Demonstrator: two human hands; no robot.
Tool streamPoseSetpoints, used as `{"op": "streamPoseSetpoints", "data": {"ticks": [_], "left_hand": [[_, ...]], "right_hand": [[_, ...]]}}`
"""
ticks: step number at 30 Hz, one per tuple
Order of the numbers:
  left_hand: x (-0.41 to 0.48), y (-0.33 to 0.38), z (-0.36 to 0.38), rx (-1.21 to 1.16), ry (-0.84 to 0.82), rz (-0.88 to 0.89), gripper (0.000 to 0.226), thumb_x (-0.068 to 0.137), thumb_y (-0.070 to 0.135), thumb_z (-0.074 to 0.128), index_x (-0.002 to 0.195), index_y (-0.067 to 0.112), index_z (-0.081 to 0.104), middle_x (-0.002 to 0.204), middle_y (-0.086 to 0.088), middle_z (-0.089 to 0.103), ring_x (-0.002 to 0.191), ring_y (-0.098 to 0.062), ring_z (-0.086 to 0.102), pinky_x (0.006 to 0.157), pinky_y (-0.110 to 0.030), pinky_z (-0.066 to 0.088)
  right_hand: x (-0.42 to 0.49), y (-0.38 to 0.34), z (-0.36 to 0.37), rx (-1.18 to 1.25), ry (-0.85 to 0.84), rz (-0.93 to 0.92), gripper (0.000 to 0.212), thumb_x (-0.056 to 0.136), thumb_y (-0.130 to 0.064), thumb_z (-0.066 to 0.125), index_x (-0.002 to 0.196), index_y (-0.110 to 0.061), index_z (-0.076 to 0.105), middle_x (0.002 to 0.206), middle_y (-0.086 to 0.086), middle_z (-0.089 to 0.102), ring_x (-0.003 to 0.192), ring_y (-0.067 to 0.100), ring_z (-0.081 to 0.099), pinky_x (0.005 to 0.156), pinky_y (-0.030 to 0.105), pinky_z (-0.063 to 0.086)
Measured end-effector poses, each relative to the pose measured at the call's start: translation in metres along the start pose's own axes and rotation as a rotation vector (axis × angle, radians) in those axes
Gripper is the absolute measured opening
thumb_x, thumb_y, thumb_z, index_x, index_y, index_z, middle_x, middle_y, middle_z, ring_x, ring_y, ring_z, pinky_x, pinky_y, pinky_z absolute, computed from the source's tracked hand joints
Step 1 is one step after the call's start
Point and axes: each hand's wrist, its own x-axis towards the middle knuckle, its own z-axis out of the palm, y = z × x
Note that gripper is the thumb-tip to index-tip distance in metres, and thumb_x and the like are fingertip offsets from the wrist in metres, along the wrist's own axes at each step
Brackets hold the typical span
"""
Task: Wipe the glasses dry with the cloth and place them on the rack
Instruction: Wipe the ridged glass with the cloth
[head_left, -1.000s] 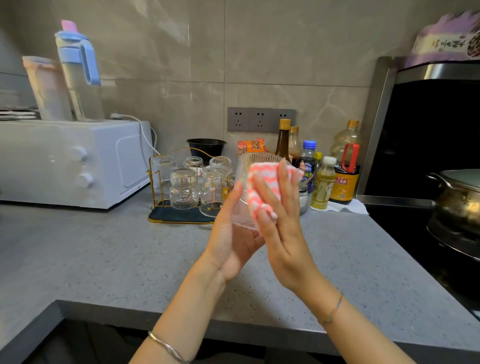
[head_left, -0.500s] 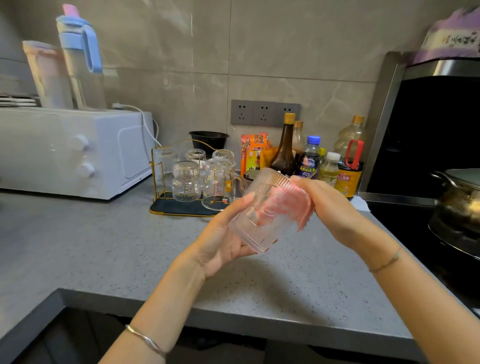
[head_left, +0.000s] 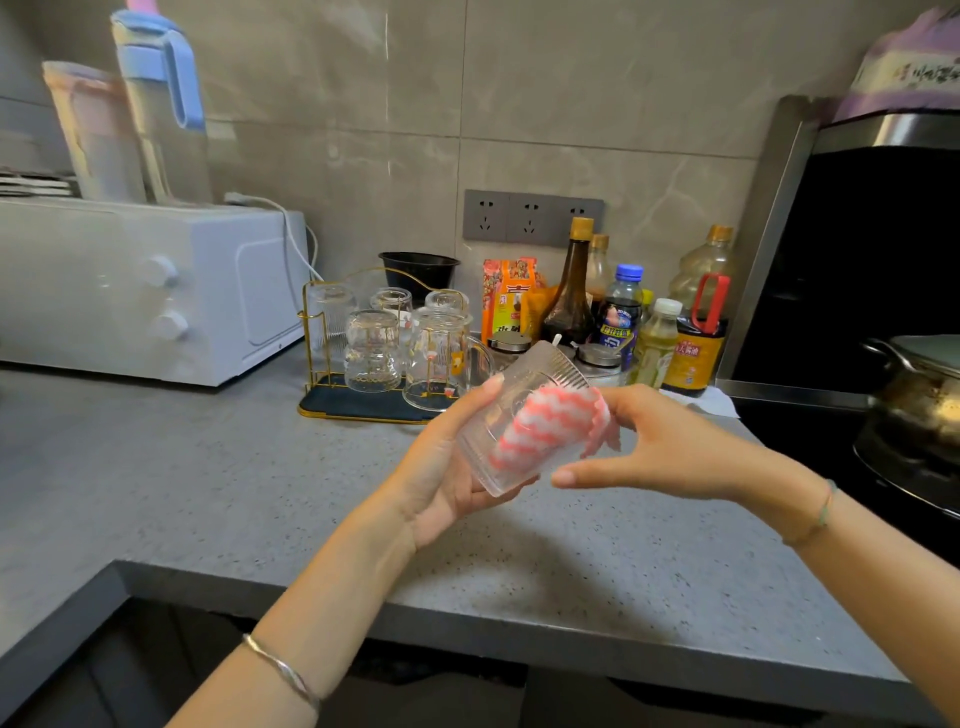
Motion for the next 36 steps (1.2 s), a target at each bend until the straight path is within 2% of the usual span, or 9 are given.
{"op": "streamPoseSetpoints", "data": {"ticks": [5,10,15,17,22,24,27,30,36], "left_hand": [[-0.001,-0.01,0.012,0.201,0.139,0.074,0.078,0.061,0.069,0.073,0.122,0.02,0.064,0.111,-0.004,0.073,0.104,-0.023,0.069,0.096,-0.046,0.052],[-0.005,-0.01,0.015,0.37,0.155,0.26,0.072,0.055,0.067,0.07,0.116,0.03,0.059,0.119,0.0,0.066,0.106,-0.016,0.066,0.086,-0.032,0.053],[-0.004,-0.011,0.018,0.369,0.138,0.274,0.084,0.048,0.073,0.074,0.12,0.035,0.056,0.127,-0.003,0.062,0.113,-0.02,0.063,0.102,-0.045,0.047],[-0.004,-0.013,0.022,0.241,0.101,0.174,0.102,0.047,0.075,0.077,0.131,0.025,0.052,0.122,-0.006,0.067,0.108,-0.02,0.067,0.098,-0.044,0.052],[-0.006,-0.009,0.035,0.2,0.134,0.052,0.091,0.063,0.083,0.05,0.13,0.022,0.057,0.119,-0.008,0.07,0.101,-0.021,0.07,0.081,-0.04,0.059],[-0.002,-0.011,0.036,0.245,0.255,0.123,0.09,0.067,0.079,0.054,0.136,0.021,0.049,0.123,-0.009,0.065,0.096,-0.021,0.069,0.064,-0.031,0.058],[-0.001,-0.011,0.034,0.316,0.324,0.302,0.047,0.083,0.061,0.055,0.109,0.022,0.054,0.099,-0.006,0.067,0.078,-0.02,0.068,0.044,-0.025,0.048],[-0.001,-0.012,0.027,0.431,0.316,0.493,0.047,0.076,0.065,0.06,0.096,0.023,0.054,0.084,0.002,0.063,0.075,-0.013,0.064,0.051,-0.025,0.051],[-0.003,-0.015,0.021,0.541,0.249,0.688,0.052,0.074,0.063,0.053,0.105,0.021,0.051,0.087,0.025,0.061,0.082,0.006,0.059,0.073,-0.009,0.045]], "right_hand": [[-0.003,0.009,0.016,0.215,0.001,0.039,0.027,0.072,-0.016,0.08,0.093,-0.03,0.069,0.089,-0.017,0.074,0.088,0.0,0.069,0.075,0.009,0.049],[-0.007,0.011,0.024,0.333,0.08,0.122,0.02,0.062,-0.038,0.075,0.07,-0.021,0.072,0.076,0.001,0.074,0.068,0.014,0.065,0.066,0.022,0.05],[-0.013,0.003,0.022,0.361,0.165,0.093,0.016,0.066,-0.033,0.071,0.077,-0.022,0.071,0.079,-0.004,0.075,0.073,0.007,0.07,0.069,0.018,0.054],[-0.014,0.001,0.023,0.356,0.192,0.096,0.013,0.069,-0.029,0.074,0.08,-0.024,0.069,0.078,-0.01,0.075,0.075,0.006,0.071,0.067,0.016,0.055],[-0.013,0.0,0.032,0.397,0.225,0.131,0.017,0.074,-0.018,0.077,0.076,-0.027,0.063,0.067,-0.024,0.07,0.07,-0.006,0.067,0.06,0.008,0.05],[-0.011,0.0,0.034,0.431,0.217,0.149,0.022,0.072,-0.014,0.078,0.076,-0.027,0.061,0.064,-0.026,0.068,0.067,-0.009,0.066,0.058,0.006,0.049],[-0.011,-0.002,0.031,0.551,0.172,0.179,0.029,0.07,-0.003,0.078,0.082,-0.024,0.063,0.069,-0.02,0.071,0.069,-0.007,0.068,0.059,0.006,0.049],[-0.013,0.0,0.026,0.656,0.164,0.193,0.032,0.063,-0.012,0.076,0.094,-0.017,0.069,0.089,-0.004,0.076,0.084,0.007,0.071,0.068,0.011,0.053],[-0.016,0.004,0.018,0.809,0.177,0.224,0.037,0.066,-0.016,0.074,0.102,-0.012,0.067,0.092,0.003,0.075,0.08,0.012,0.07,0.069,0.018,0.055]]}}
